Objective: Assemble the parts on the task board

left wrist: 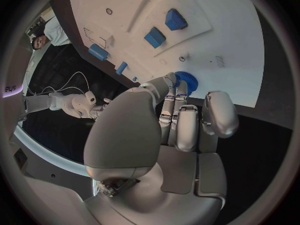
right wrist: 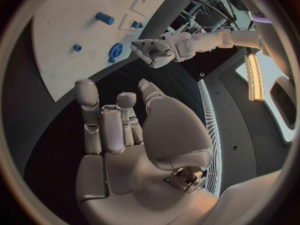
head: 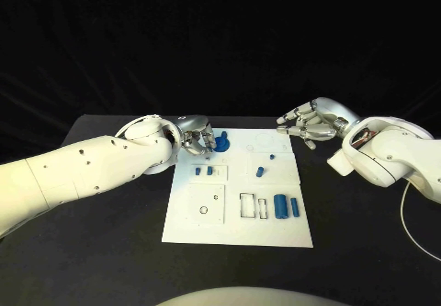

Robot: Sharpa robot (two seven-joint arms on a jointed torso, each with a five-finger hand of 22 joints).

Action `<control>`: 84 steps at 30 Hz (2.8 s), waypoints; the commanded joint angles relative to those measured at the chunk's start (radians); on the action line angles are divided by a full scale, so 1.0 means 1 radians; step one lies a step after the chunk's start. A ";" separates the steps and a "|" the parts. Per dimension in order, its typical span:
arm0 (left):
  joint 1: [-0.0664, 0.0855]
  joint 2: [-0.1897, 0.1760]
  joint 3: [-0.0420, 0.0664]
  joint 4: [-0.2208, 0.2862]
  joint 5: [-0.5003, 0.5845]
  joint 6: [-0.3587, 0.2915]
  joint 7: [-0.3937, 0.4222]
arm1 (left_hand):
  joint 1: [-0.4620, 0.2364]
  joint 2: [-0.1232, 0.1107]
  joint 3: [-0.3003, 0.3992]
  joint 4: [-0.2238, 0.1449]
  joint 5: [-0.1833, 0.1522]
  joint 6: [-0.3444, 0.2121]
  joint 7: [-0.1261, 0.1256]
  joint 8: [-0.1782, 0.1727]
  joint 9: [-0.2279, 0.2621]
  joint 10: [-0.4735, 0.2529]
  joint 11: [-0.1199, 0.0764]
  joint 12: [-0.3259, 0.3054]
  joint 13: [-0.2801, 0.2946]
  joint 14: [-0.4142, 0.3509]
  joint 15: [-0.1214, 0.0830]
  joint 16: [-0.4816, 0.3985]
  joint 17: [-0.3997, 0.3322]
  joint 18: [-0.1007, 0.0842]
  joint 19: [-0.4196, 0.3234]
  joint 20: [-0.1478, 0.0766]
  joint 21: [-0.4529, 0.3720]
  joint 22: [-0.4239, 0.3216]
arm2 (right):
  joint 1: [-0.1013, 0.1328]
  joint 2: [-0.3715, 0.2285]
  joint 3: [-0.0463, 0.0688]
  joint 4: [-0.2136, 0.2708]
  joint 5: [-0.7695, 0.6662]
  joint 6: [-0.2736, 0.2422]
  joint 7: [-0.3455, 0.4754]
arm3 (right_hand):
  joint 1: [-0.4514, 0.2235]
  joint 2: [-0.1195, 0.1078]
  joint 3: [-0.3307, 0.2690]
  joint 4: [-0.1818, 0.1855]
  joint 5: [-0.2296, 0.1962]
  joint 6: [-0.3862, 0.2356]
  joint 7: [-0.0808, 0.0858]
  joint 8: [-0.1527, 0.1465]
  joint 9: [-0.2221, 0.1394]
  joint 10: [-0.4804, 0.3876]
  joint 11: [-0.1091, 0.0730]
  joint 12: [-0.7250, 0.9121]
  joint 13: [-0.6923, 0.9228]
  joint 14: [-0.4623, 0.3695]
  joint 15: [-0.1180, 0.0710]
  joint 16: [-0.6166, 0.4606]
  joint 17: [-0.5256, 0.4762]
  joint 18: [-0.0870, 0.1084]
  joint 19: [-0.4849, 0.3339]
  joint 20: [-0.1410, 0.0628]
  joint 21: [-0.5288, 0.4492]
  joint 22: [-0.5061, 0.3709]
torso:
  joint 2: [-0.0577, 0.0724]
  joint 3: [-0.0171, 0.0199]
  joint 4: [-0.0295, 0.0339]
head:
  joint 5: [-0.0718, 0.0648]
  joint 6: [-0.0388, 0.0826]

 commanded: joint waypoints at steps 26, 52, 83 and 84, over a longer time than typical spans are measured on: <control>-0.006 -0.013 -0.007 -0.002 0.009 0.075 -0.001 | -0.019 0.000 0.009 -0.002 0.002 0.007 -0.002 -0.002 -0.002 0.010 -0.003 -0.005 0.002 0.028 0.000 -0.003 -0.012 -0.018 0.015 0.001 -0.007 0.055 | -0.001 0.000 0.000 0.003 0.000 0.010 0.006 | 0.009 0.003 0.002 0.007 0.005 -0.003 -0.001 0.007 0.000 -0.004 -0.001 0.004 0.002 0.038 -0.006 -0.002 0.001 0.006 -0.002 -0.001 -0.005 -0.001 | 0.000 0.0004 0.0012 | 0.001 -0.013; -0.013 0.009 -0.015 -0.028 -0.005 0.089 -0.018 | -0.027 -0.002 0.009 -0.004 0.002 0.012 -0.004 -0.002 -0.002 0.016 -0.004 -0.006 0.005 0.027 -0.001 -0.004 -0.014 -0.018 0.013 0.001 -0.008 0.056 | -0.001 0.002 0.000 0.001 -0.001 0.012 0.007 | 0.010 0.003 0.001 0.007 0.007 -0.002 -0.002 0.007 0.000 -0.004 -0.001 0.004 0.001 0.038 -0.006 -0.002 0.001 0.006 -0.002 -0.001 -0.006 -0.002 | 0.000 0.0014 -0.0017 | 0.004 -0.017; -0.017 0.010 -0.016 -0.032 0.018 0.094 -0.026 | -0.089 -0.024 0.001 0.008 0.005 -0.044 0.008 -0.026 -0.024 -0.037 0.013 -0.050 -0.002 0.024 0.012 -0.005 -0.030 -0.018 0.010 0.010 -0.012 0.060 | -0.001 0.002 0.000 -0.001 0.004 0.019 0.009 | 0.017 0.003 0.001 0.010 0.037 -0.003 -0.002 0.008 -0.001 -0.008 -0.001 0.002 -0.004 0.039 -0.006 -0.005 -0.001 0.006 -0.001 -0.002 -0.010 -0.007 | 0.000 0.0004 -0.0014 | 0.009 -0.016; -0.017 0.010 -0.016 -0.032 0.018 0.094 -0.026 | -0.092 -0.025 0.001 0.009 0.005 -0.047 0.009 -0.026 -0.026 -0.042 0.014 -0.053 -0.003 0.024 0.013 -0.006 -0.033 -0.018 0.010 0.010 -0.013 0.060 | -0.001 0.002 0.000 -0.001 0.003 0.019 0.009 | 0.017 0.003 0.001 0.010 0.038 -0.003 -0.002 0.008 -0.001 -0.008 -0.001 0.002 -0.004 0.039 -0.006 -0.005 -0.001 0.006 -0.001 -0.002 -0.010 -0.007 | 0.000 0.0004 -0.0014 | 0.009 -0.016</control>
